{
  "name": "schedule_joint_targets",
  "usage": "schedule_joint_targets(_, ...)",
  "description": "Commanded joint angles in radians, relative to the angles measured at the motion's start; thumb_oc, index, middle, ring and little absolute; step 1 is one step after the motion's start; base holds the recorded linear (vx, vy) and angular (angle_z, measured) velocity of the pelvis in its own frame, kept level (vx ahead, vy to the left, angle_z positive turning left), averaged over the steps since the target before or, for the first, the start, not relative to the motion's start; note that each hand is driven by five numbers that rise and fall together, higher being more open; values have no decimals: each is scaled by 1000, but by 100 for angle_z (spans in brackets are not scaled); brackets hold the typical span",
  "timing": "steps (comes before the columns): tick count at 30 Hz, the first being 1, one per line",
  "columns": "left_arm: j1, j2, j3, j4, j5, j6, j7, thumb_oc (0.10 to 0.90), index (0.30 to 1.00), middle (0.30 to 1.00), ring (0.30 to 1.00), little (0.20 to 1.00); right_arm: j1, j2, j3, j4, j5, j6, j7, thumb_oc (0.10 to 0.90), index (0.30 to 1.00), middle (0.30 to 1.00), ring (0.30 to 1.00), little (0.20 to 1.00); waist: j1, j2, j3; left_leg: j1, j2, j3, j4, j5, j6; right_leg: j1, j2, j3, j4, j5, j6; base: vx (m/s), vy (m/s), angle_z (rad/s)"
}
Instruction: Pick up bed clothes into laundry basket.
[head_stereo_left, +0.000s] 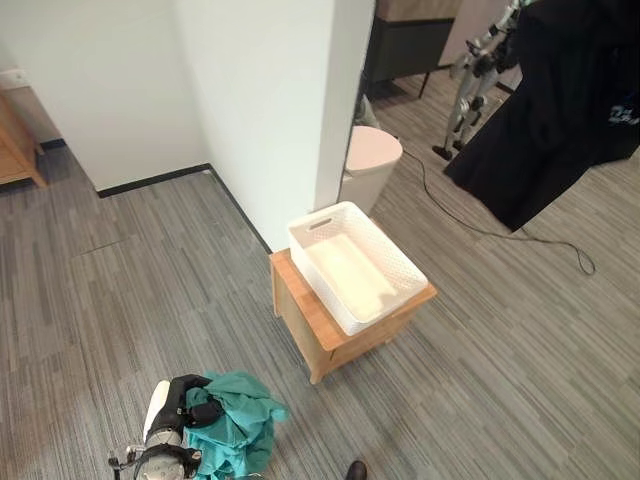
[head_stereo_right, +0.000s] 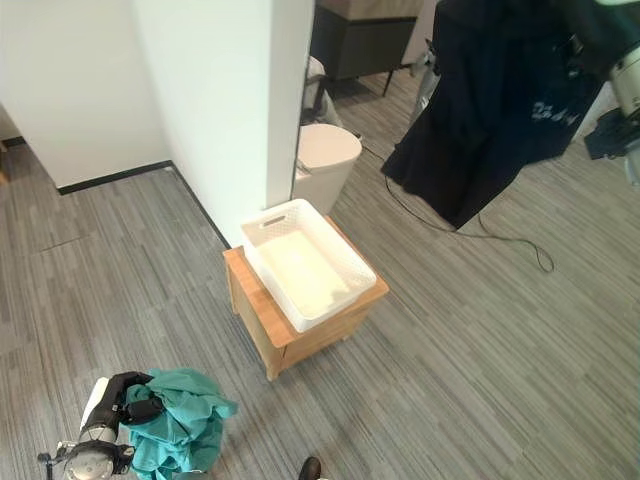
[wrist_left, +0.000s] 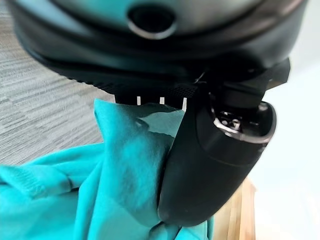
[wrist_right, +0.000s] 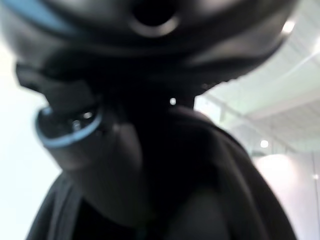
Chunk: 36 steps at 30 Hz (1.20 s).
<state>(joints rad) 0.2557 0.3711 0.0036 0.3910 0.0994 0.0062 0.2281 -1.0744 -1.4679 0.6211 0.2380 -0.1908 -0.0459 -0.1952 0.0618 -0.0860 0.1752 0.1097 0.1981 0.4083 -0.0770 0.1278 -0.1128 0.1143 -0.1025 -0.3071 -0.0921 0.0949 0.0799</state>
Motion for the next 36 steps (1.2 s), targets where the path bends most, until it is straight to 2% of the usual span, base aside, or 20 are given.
schedule_joint_targets(1,-53,64,-31,-61,13,-68,2,400,300,300,300,300,-170,10,-36,81,-16,63,-55,400,300,300,300,300,12,-19,-94,-61,50,-45,12,23,-37,52,-55,-10,10,-120,77,52,31,7)
schedule_joint_targets(4,-56,50,-42,-28,19,-63,-2,400,300,300,300,300,-117,48,-80,120,-32,75,-57,400,300,300,300,300,23,-14,-93,-69,43,-63,7,18,-35,54,-53,-25,11,-124,76,53,24,11)
schedule_joint_targets(8,-57,42,-45,-3,21,-56,-6,400,300,300,300,300,50,87,-221,112,-38,84,-61,400,300,300,300,300,31,-13,-88,-84,38,-83,3,17,-32,51,-52,-40,11,-127,78,29,16,13)
schedule_joint_targets(9,-58,33,-51,13,27,-52,-9,400,300,300,300,300,195,142,-346,93,-39,81,-75,400,300,300,300,300,40,-10,-77,-101,32,-99,-1,15,-31,43,-54,-50,9,-126,80,6,25,16)
schedule_joint_targets(12,-62,38,-59,22,29,-51,-7,400,300,300,300,300,284,187,-416,79,-36,77,-76,400,300,300,300,300,53,-16,-66,-110,30,-106,-3,13,-30,36,-57,-54,9,-125,82,5,17,14)
schedule_joint_targets(15,-79,55,-72,31,25,-51,-1,400,300,300,300,300,280,261,-382,111,-37,72,-70,400,300,300,300,300,89,-26,-36,-133,27,-115,-4,16,-30,12,-56,-58,6,-118,85,-26,8,2)
schedule_joint_targets(19,-103,62,-79,52,16,-53,4,400,300,300,300,300,200,280,-309,166,-27,72,-72,400,300,300,300,300,107,-32,-11,-165,31,-126,-6,27,-34,-16,-56,-67,5,-111,86,-57,-3,0)
schedule_joint_targets(23,-127,74,-94,77,11,-55,10,400,300,300,300,300,93,268,-258,213,-10,73,-95,400,300,300,300,300,127,-40,9,-209,31,-150,-10,35,-38,-45,-56,-85,5,-108,88,-42,2,17)
schedule_joint_targets(28,-129,76,-86,125,8,-53,25,400,300,300,300,300,-9,233,-219,223,-5,73,-133,400,300,300,300,300,136,-53,5,-215,23,-162,-10,26,-35,-40,-58,-87,5,-110,89,27,20,17)
schedule_joint_targets(34,-137,82,-91,154,9,-52,35,400,300,300,300,300,-41,223,-202,233,-9,74,-149,400,300,300,300,300,138,-62,0,-216,9,-175,-10,17,-30,-34,-63,-92,5,-110,92,34,13,15)
schedule_joint_targets(36,-157,89,-100,162,6,-48,45,400,300,300,300,300,-48,216,-197,247,-4,83,-155,400,300,300,300,300,138,-64,15,-231,4,-182,-10,19,-30,-49,-67,-92,5,-104,93,-9,-1,5)
